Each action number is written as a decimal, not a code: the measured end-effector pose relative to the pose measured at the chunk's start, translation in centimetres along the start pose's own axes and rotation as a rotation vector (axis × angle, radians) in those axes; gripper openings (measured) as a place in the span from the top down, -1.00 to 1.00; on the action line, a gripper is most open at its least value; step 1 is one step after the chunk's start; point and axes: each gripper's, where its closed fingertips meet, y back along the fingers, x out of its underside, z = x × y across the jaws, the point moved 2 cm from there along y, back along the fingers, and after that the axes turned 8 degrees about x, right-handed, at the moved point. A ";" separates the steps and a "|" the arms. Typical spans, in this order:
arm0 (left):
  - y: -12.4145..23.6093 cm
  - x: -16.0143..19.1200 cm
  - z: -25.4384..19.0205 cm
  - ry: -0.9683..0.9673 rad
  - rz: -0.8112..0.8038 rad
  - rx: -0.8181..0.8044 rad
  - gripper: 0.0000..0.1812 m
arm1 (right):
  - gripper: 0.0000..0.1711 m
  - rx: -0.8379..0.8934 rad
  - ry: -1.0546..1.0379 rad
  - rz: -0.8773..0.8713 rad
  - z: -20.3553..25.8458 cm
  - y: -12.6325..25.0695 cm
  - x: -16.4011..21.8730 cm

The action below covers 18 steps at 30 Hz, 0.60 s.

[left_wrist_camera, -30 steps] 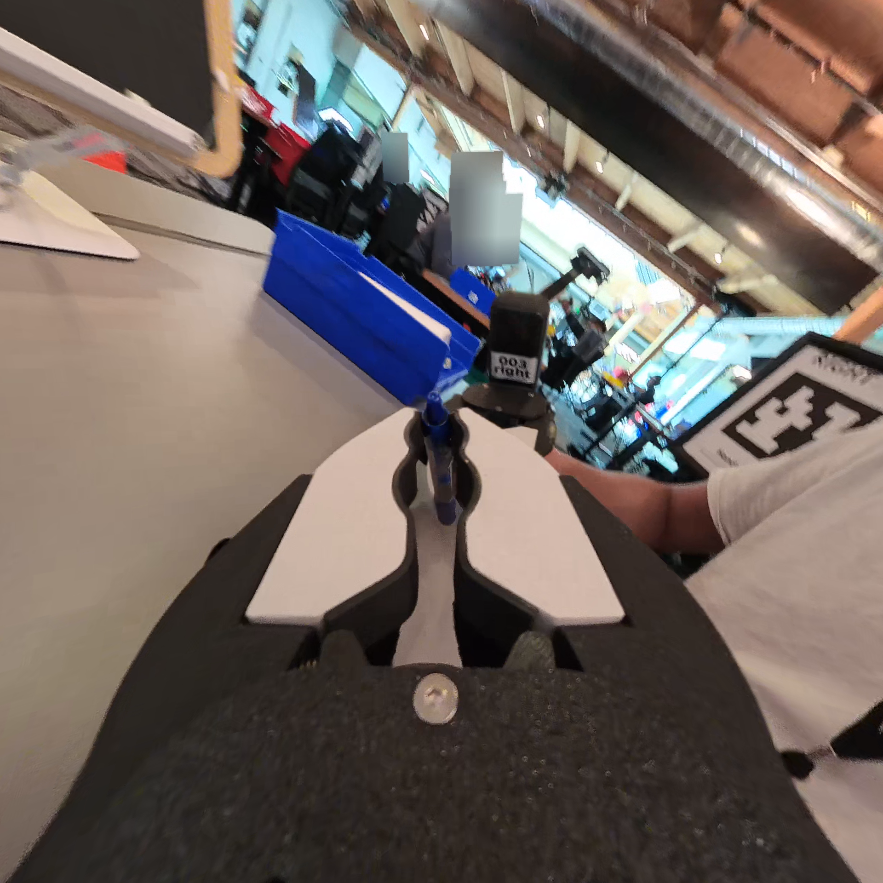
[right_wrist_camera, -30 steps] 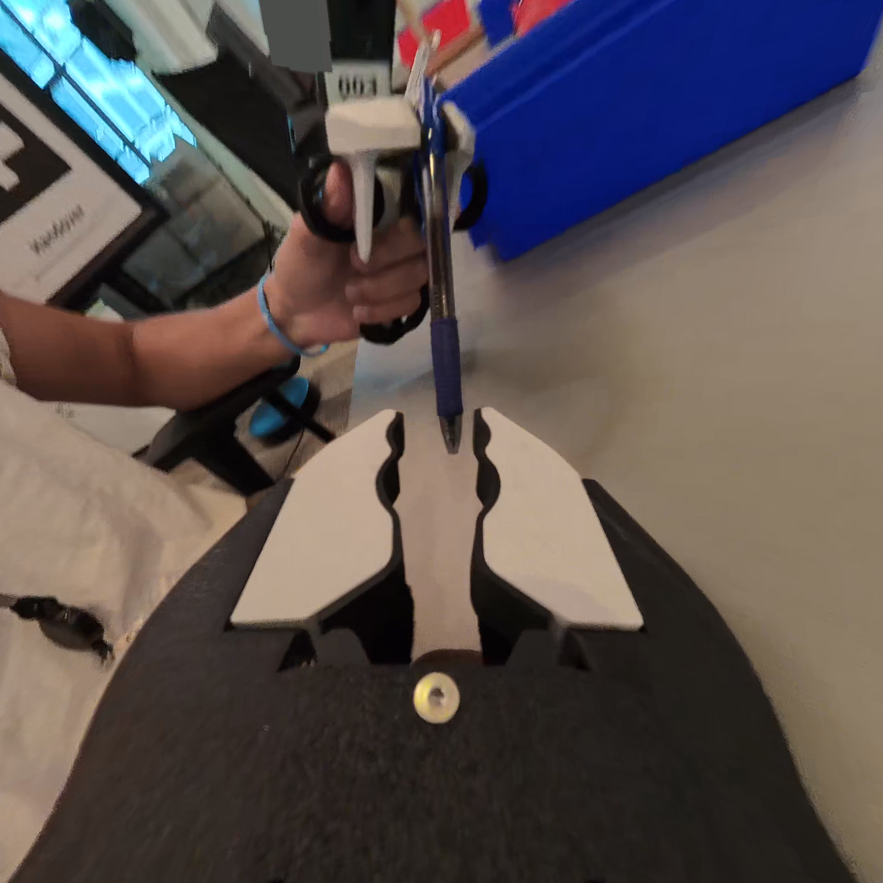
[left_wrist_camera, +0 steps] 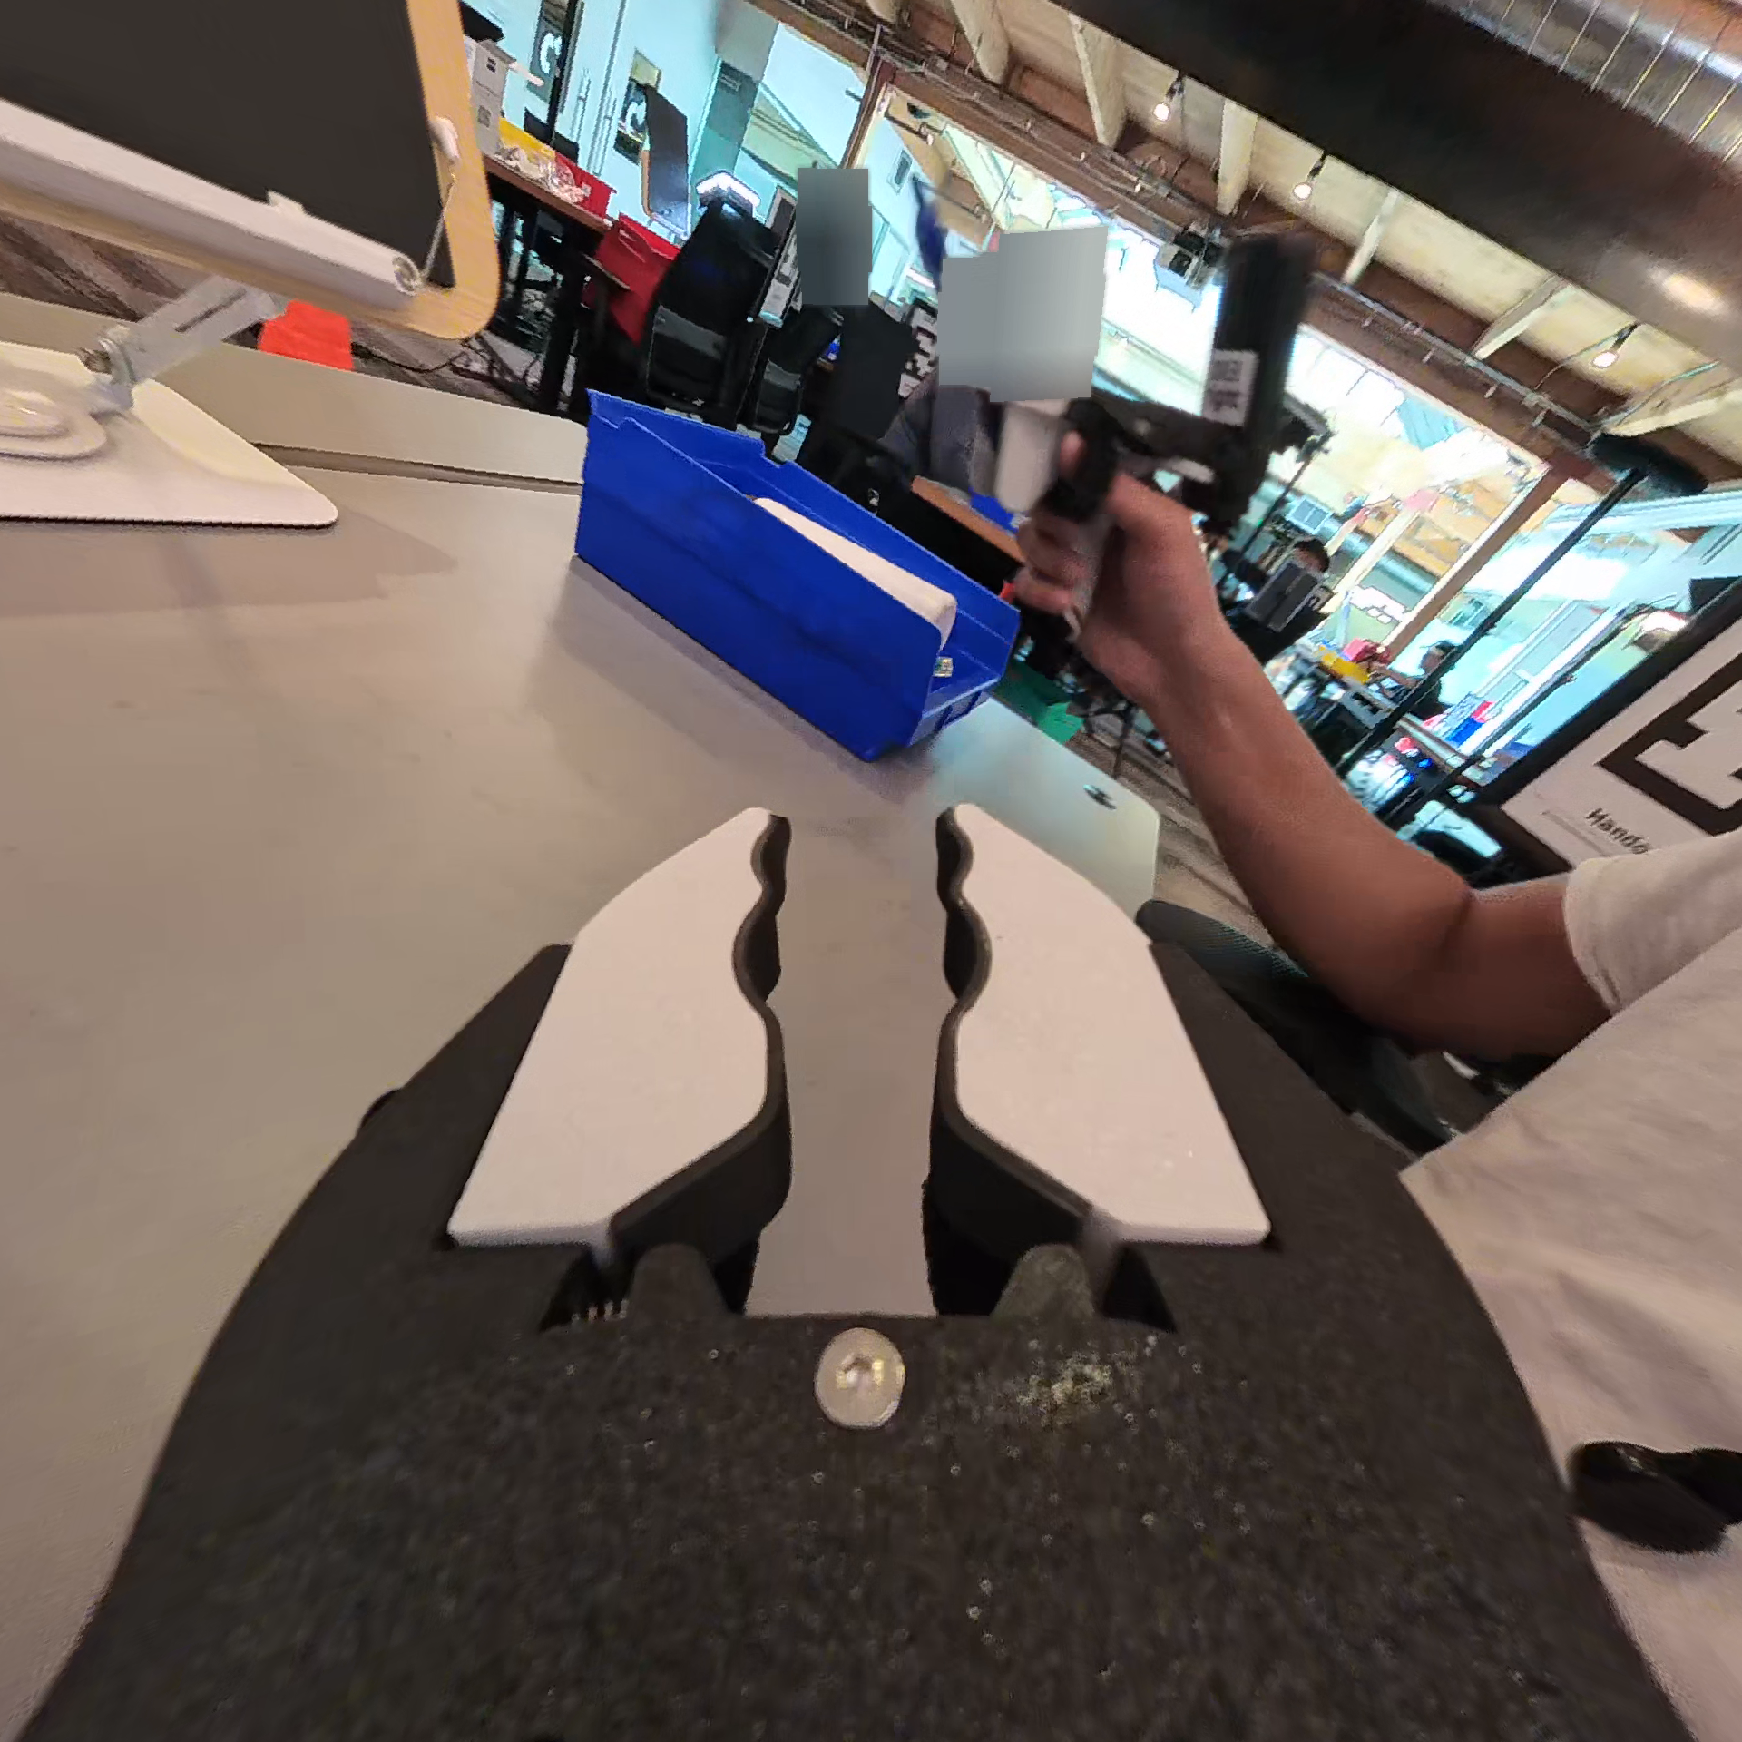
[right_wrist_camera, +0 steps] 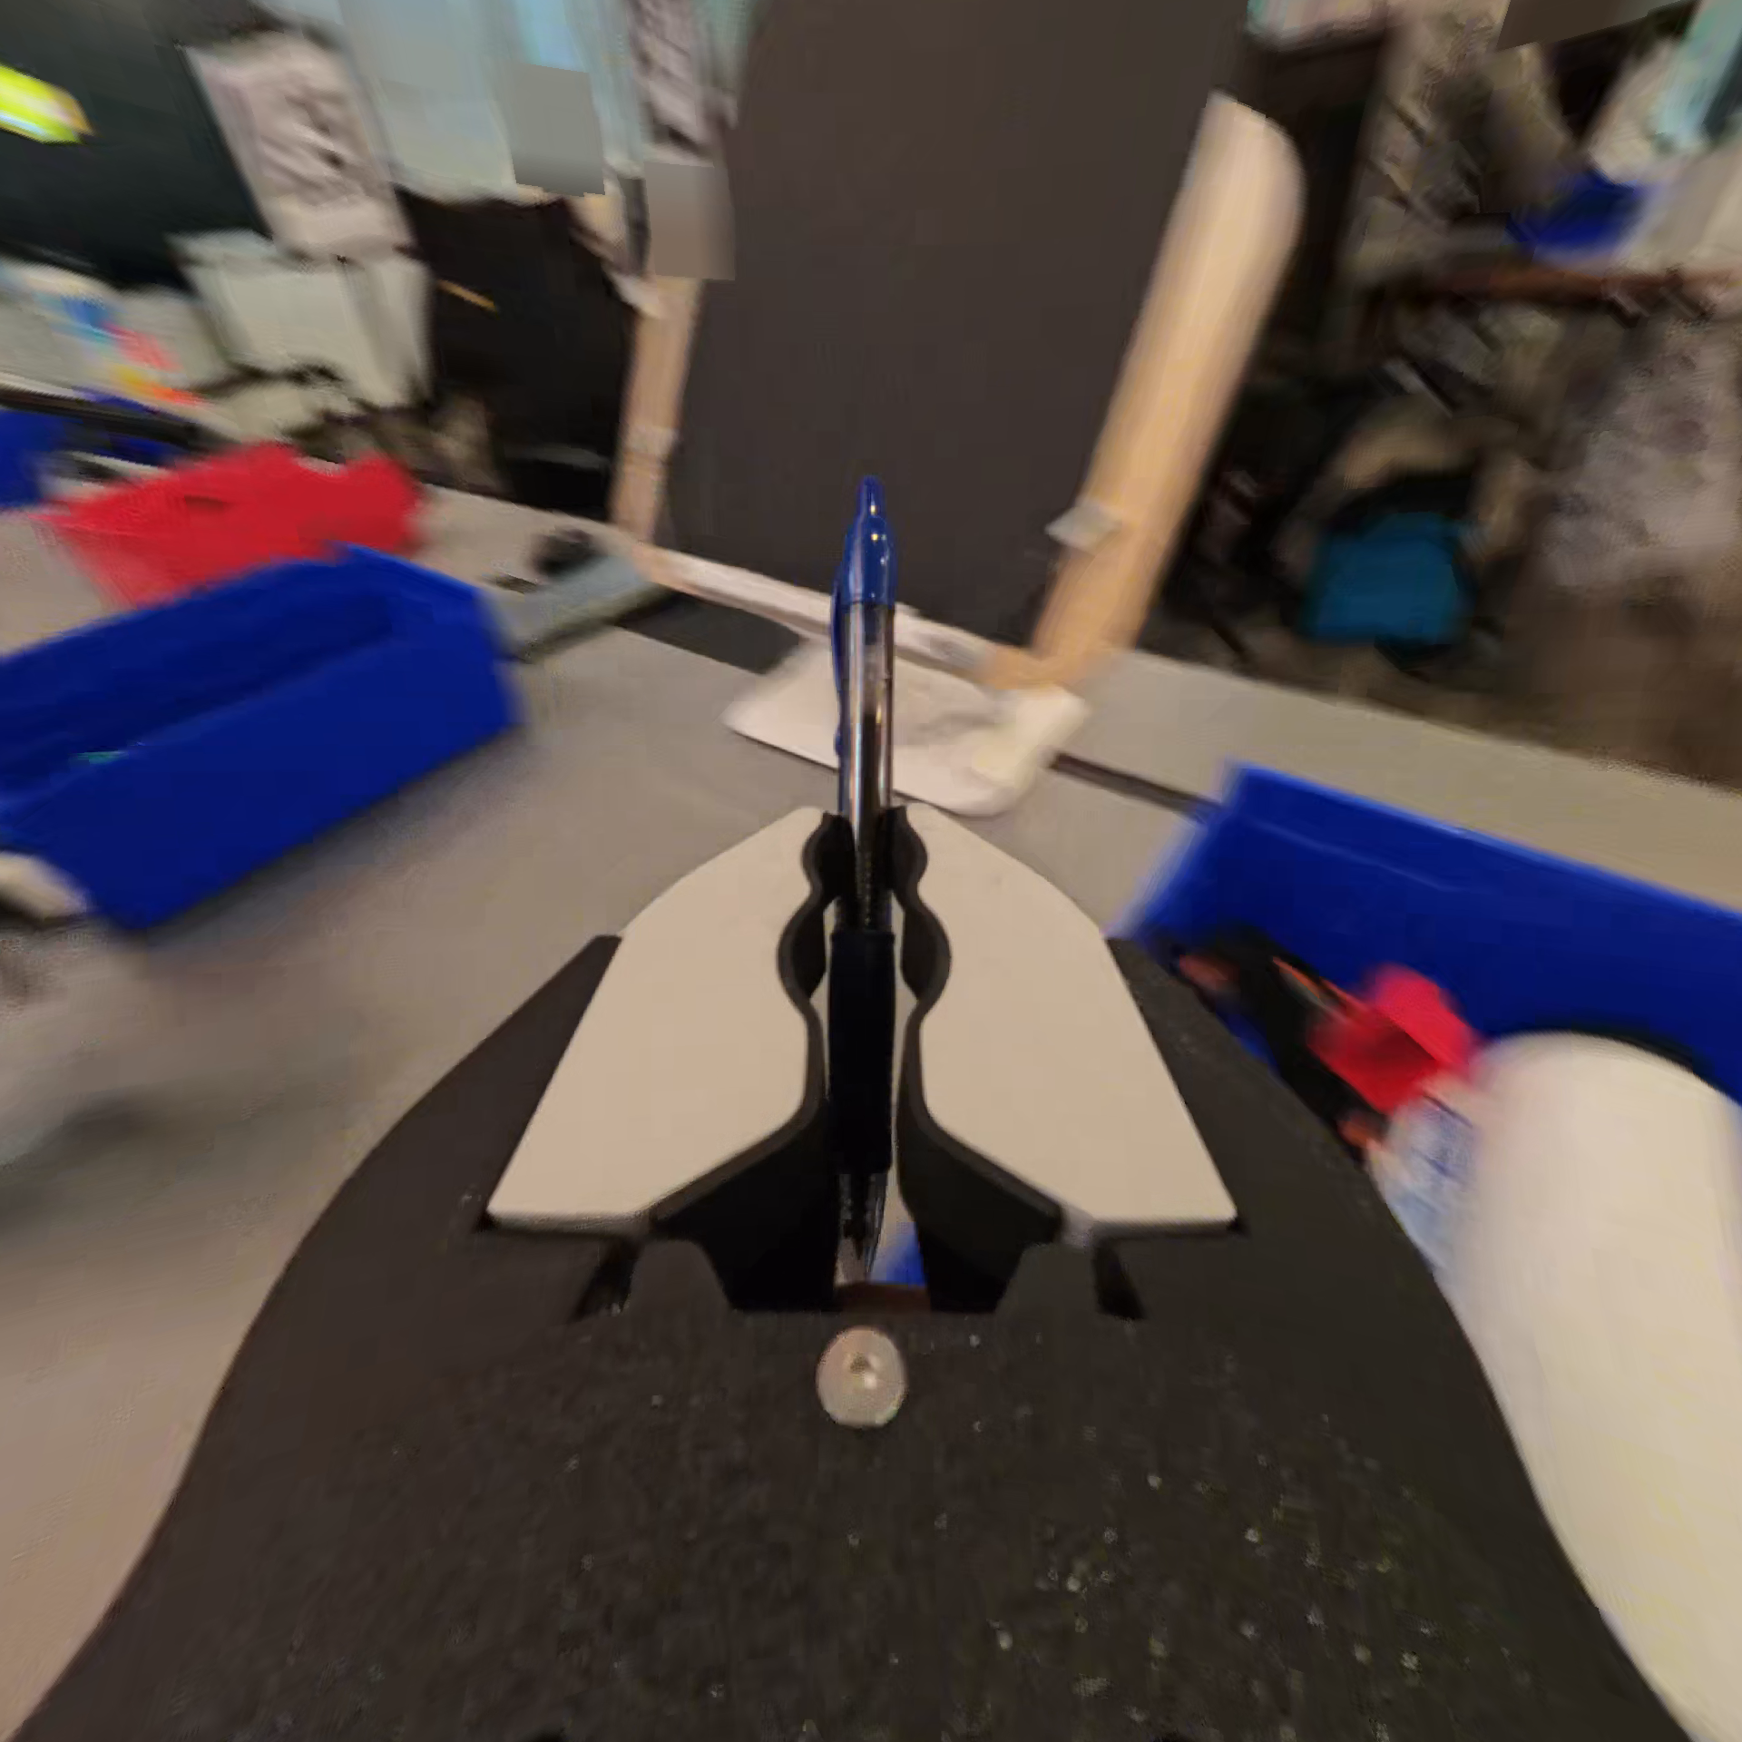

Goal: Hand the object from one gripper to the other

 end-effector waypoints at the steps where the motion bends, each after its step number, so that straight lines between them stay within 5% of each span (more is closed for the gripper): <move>1: -0.1 0.1 0.0 0.013 0.002 0.009 0.68 | 0.88 0.088 -0.029 0.084 -3.5 -0.4 0.7; 6: -0.6 0.6 0.1 0.026 0.029 0.016 0.69 | 0.87 0.350 -0.150 0.577 -13.5 -2.8 8.8; 12: -0.3 0.5 0.1 0.024 0.035 0.015 0.69 | 0.88 0.645 -0.103 0.753 -17.4 -3.5 11.7; 18: -0.1 0.5 0.2 0.067 0.022 0.042 0.69 | 0.87 0.640 -0.081 0.918 -17.3 -5.4 13.2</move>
